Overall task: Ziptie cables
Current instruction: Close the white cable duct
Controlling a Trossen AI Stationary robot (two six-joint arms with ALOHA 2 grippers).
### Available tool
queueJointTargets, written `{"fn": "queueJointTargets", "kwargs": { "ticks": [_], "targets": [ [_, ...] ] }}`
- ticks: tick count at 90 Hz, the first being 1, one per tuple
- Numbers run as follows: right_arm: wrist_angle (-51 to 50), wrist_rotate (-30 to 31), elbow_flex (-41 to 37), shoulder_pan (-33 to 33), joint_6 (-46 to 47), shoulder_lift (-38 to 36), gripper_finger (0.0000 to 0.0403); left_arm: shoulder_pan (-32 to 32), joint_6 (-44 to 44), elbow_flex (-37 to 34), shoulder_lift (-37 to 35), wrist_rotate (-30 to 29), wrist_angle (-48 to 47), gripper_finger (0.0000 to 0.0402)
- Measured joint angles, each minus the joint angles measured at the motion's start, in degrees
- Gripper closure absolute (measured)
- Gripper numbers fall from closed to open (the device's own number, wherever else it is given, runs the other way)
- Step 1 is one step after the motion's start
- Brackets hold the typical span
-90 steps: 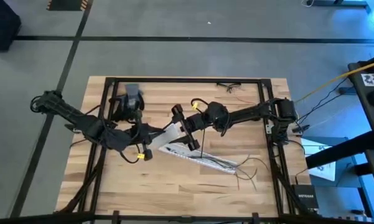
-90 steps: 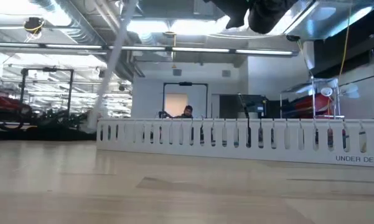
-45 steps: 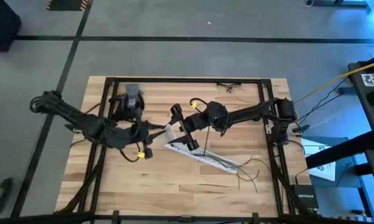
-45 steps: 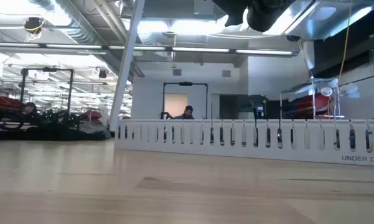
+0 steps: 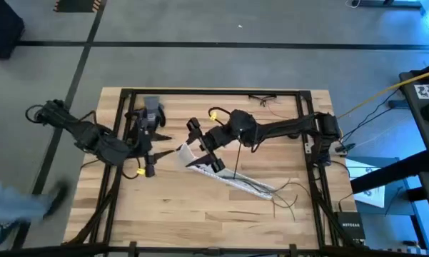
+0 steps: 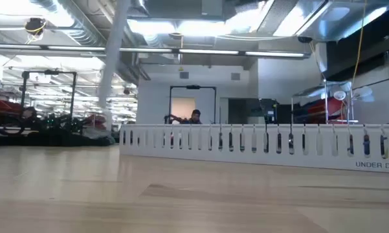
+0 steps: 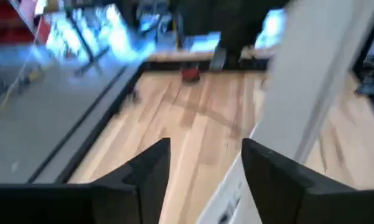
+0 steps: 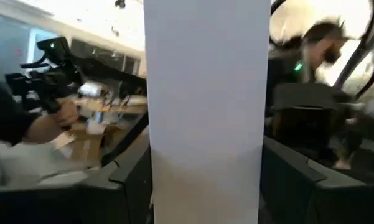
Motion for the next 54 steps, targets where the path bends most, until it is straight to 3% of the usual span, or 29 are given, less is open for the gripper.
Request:
{"fn": "queueJointTargets", "kwargs": {
  "ticks": [11,27,41,54],
  "targets": [
    [-24.4,0.7,6.6,0.0,-6.4,-2.9,0.0174,0.0,-7.3,-0.6,1.0,0.0,-7.7,0.0210],
    [-58.4,8.7,18.7,0.0,-12.1,-4.1,0.0174,0.2,-8.2,-6.5,3.7,0.2,-5.3,0.0210],
    [-76.7,16.6,26.9,0.6,-11.3,-4.4,0.0174,2.7,-4.4,-13.4,7.7,3.3,3.8,0.0210],
    [-87.3,24.5,28.5,2.4,-8.5,-4.3,0.0174,8.0,4.4,-18.1,13.1,13.8,18.2,0.0210]
  ]
}}
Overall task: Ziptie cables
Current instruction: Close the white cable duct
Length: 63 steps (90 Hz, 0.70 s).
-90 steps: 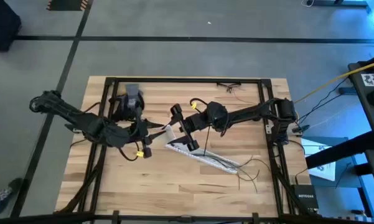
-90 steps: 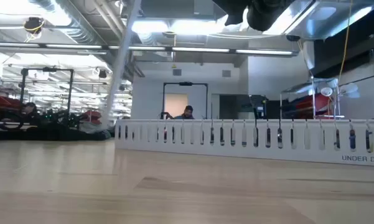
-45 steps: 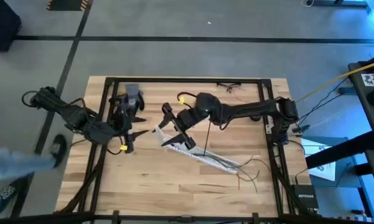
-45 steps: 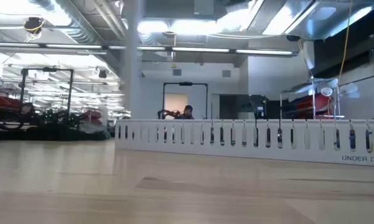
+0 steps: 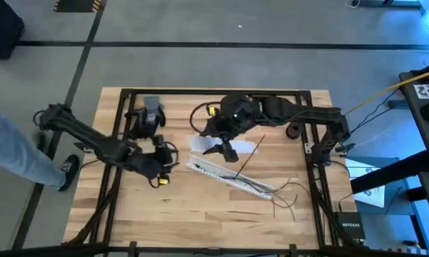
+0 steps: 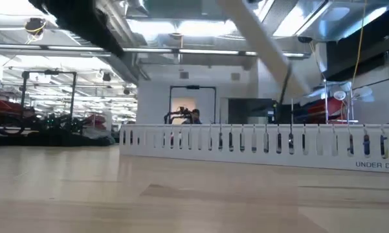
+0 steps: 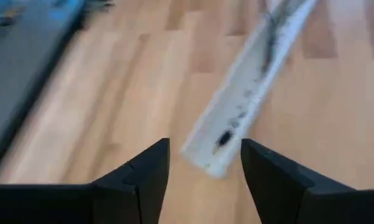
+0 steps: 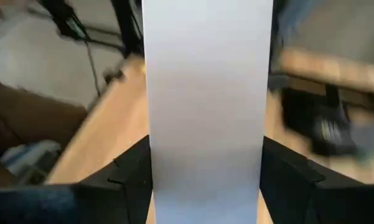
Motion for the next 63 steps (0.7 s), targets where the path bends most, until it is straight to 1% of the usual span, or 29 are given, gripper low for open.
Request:
{"fn": "queueJointTargets", "kwargs": {
  "ticks": [11,25,35,42,48,54,63],
  "targets": [
    [-2.6,3.1,-3.0,2.3,2.2,0.0,0.0174,5.2,7.6,-1.8,6.1,8.0,8.7,0.0210],
    [-2.3,3.7,-10.1,5.2,5.8,0.1,0.0173,10.9,15.1,-1.9,13.9,17.8,15.7,0.0210],
    [-1.9,5.9,-16.2,7.2,8.6,0.1,0.0173,13.0,17.8,-1.9,18.0,23.3,18.6,0.0210],
    [-2.2,8.0,-20.3,8.5,10.9,0.2,0.0173,13.7,18.4,-1.9,20.2,24.9,19.0,0.0212],
    [-2.2,10.0,-23.2,9.7,13.1,0.2,0.0173,14.0,18.8,-1.9,21.3,25.3,18.9,0.0225],
    [-2.2,12.0,-25.8,11.0,15.2,0.2,0.0173,14.0,18.9,-1.9,22.3,25.3,19.0,0.0249],
    [-2.4,14.9,-28.3,13.0,17.8,0.2,0.0173,13.9,18.2,-1.9,22.9,25.3,18.0,0.0299]
  ]
}}
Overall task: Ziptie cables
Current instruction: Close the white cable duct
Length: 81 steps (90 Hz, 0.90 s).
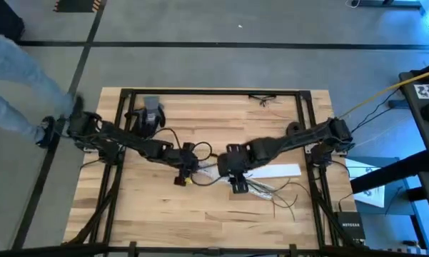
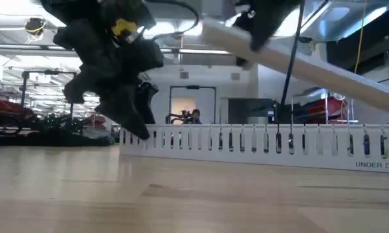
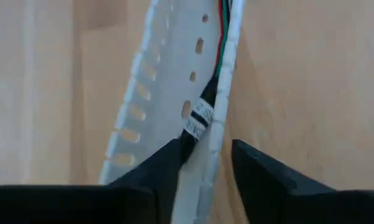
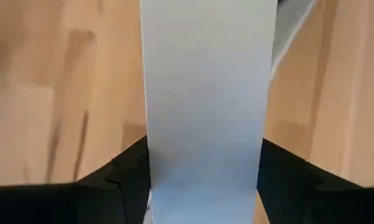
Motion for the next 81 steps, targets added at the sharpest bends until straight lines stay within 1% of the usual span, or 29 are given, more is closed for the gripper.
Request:
{"fn": "queueJointTargets", "kwargs": {
  "ticks": [11,14,24,38,44,51,60,68,81],
  "targets": [
    [-2.1,2.7,-0.8,2.6,2.8,0.0,0.0173,-0.2,-4.0,0.1,-0.6,0.2,-4.4,0.0375],
    [-2.9,3.4,-0.8,3.3,3.5,0.0,0.0173,-0.5,-5.6,0.1,-0.8,0.1,-6.1,0.0387],
    [-5.7,6.4,-0.8,5.9,6.8,-0.3,0.0173,-2.6,-12.7,0.3,-1.9,-0.9,-12.4,0.0392],
    [-8.3,9.1,-0.8,10.1,12.5,-0.7,0.0173,-7.6,-25.3,0.3,-3.3,-1.3,-23.1,0.0398],
    [-8.4,10.6,-0.8,11.9,14.8,-0.7,0.0173,-9.6,-30.1,0.3,-3.7,-1.2,-27.1,0.0395],
    [-8.6,12.3,-0.8,13.8,16.7,-0.7,0.0173,-11.7,-33.6,0.0,-3.7,-0.5,-28.5,0.0386],
    [-8.3,13.8,-0.8,15.5,18.5,-0.8,0.0173,-13.2,-33.0,0.0,-3.5,-0.2,-26.7,0.0369],
    [-8.4,14.7,-0.8,16.8,20.1,-0.8,0.0173,-13.3,-32.5,0.2,-3.5,0.6,-26.5,0.0343],
    [-8.6,17.3,-0.8,19.6,21.5,-0.8,0.0173,-12.9,-32.1,3.6,-3.6,1.9,-32.9,0.0293]
  ]
}}
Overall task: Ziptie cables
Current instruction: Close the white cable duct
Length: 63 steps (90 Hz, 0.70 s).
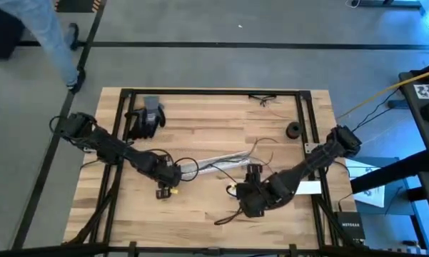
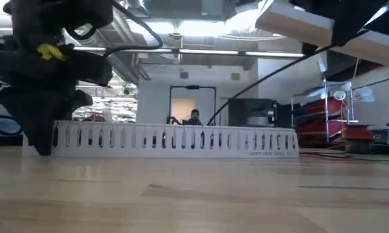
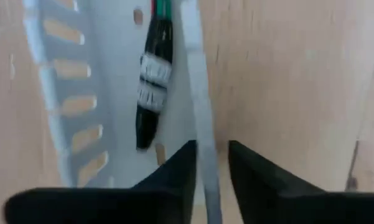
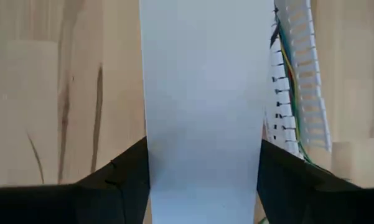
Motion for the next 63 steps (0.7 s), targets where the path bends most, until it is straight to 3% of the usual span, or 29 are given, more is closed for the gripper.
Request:
{"fn": "queueJointTargets", "kwargs": {
  "ticks": [16,27,42,63],
  "targets": [
    [0.1,2.0,0.0,1.0,0.3,0.0,0.0173,0.1,1.6,7.3,-2.4,-0.4,-8.8,0.0245],
    [0.3,3.0,0.0,0.8,-1.2,-0.1,0.0173,0.0,1.9,11.9,-4.8,-5.0,-9.5,0.0233],
    [-0.1,3.6,2.3,-0.8,-5.5,-1.0,0.0173,-0.3,8.7,12.8,-5.1,-5.8,9.5,0.0231],
    [-2.0,6.1,6.0,-1.4,-9.0,-2.5,0.0173,0.9,18.4,12.8,6.1,-1.3,33.3,0.0231]
  ]
}}
